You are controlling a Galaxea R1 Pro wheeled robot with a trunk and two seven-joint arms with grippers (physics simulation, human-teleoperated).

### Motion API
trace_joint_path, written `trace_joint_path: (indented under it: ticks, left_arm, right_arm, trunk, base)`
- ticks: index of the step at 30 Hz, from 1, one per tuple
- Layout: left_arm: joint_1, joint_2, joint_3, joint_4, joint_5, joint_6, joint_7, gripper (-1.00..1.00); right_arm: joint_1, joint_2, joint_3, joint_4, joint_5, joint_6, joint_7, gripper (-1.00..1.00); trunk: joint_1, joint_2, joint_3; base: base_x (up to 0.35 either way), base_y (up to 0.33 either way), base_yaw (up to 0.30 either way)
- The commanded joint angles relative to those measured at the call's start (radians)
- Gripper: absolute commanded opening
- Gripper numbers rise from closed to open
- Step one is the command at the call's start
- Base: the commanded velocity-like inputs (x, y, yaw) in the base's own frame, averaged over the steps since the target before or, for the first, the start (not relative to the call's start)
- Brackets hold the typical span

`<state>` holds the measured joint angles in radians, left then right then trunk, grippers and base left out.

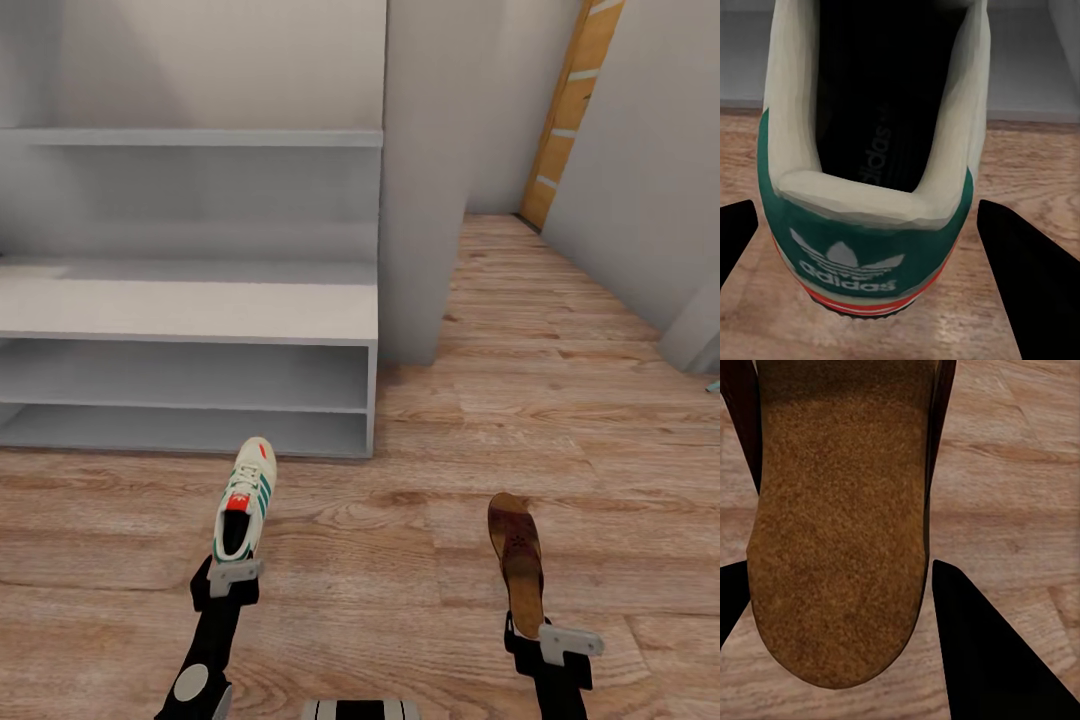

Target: Pick up the two gym shoes and the two sandals from the corridor floor and place them onto the hallstand (shoe rack) in the corridor, making sure they are on the rack and not on the floor. Arrange them so the two gym shoes are next to each other and the two sandals are next to each other.

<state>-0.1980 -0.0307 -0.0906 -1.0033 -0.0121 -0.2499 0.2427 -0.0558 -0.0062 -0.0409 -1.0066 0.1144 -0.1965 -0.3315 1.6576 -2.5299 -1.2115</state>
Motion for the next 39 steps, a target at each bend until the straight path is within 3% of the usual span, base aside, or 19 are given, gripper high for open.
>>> trace_joint_path:
  ticks: [1, 6, 7, 14, 15, 19, 24, 29, 30, 31, 39]
  left_arm:
    - [-0.003, 0.000, 0.000, 0.000, -0.001, 0.003, 0.001, -1.00]
    - [-0.018, -0.001, 0.002, 0.003, 0.000, 0.043, 0.002, -1.00]
    - [-0.033, -0.008, 0.003, 0.004, 0.000, 0.108, 0.004, -1.00]
    - [-0.061, -0.030, 0.003, 0.005, -0.001, 0.192, 0.003, -1.00]
    - [-0.076, -0.046, 0.003, 0.005, -0.003, 0.248, 0.004, -1.00]
    - [-0.142, -0.068, 0.003, 0.004, -0.002, 0.398, 0.005, -1.00]
    - [-0.239, -0.079, 0.001, 0.002, 0.000, 0.557, 0.002, -1.00]
    - [-0.300, -0.090, 0.000, 0.001, 0.001, 0.630, 0.001, -1.00]
    - [-0.353, -0.099, 0.000, 0.004, 0.000, 0.664, -0.001, -1.00]
    - [-0.367, -0.101, 0.000, 0.004, 0.000, 0.676, -0.001, -1.00]
    - [-0.447, -0.110, 0.001, 0.005, 0.002, 0.737, 0.001, -1.00]
  right_arm:
    - [-0.001, 0.000, 0.000, 0.000, -0.003, -0.001, 0.001, -1.00]
    - [0.000, -0.001, 0.000, -0.005, -0.003, -0.002, 0.000, -1.00]
    - [0.002, -0.001, -0.001, -0.008, -0.004, -0.003, 0.000, -1.00]
    - [0.005, 0.003, -0.002, -0.015, -0.004, -0.003, -0.002, -1.00]
    - [0.005, 0.004, -0.002, -0.019, -0.004, -0.002, -0.004, -1.00]
    - [0.007, 0.004, -0.001, -0.028, -0.004, -0.002, -0.030, -1.00]
    - [0.008, 0.005, -0.001, -0.033, -0.004, -0.001, -0.048, -1.00]
    - [0.008, 0.005, -0.001, -0.034, -0.004, -0.001, -0.052, -1.00]
    - [0.008, 0.005, 0.000, -0.035, -0.003, -0.001, -0.054, -1.00]
    - [0.008, 0.004, 0.000, -0.035, -0.003, -0.001, -0.054, -1.00]
    - [0.008, 0.004, 0.001, -0.036, -0.003, -0.001, -0.055, -1.00]
  trunk:
    - [0.000, 0.000, 0.000]
    - [0.000, 0.000, 0.000]
    - [0.000, 0.000, 0.000]
    - [0.000, 0.000, 0.000]
    - [0.000, 0.000, 0.000]
    - [0.000, 0.000, 0.000]
    - [0.000, 0.000, 0.000]
    - [0.000, 0.000, 0.000]
    - [0.000, 0.000, 0.000]
    - [0.000, 0.000, 0.000]
    - [0.000, 0.000, 0.000]
  base:
    - [0.000, 0.000, 0.000]
    - [0.000, 0.000, 0.000]
    - [0.000, 0.000, 0.000]
    - [0.000, 0.000, 0.000]
    - [0.000, 0.000, 0.000]
    - [0.000, 0.000, 0.000]
    - [0.000, 0.000, 0.000]
    - [0.000, 0.000, 0.000]
    - [0.000, 0.000, 0.000]
    - [0.000, 0.000, 0.000]
    - [0.000, 0.000, 0.000]
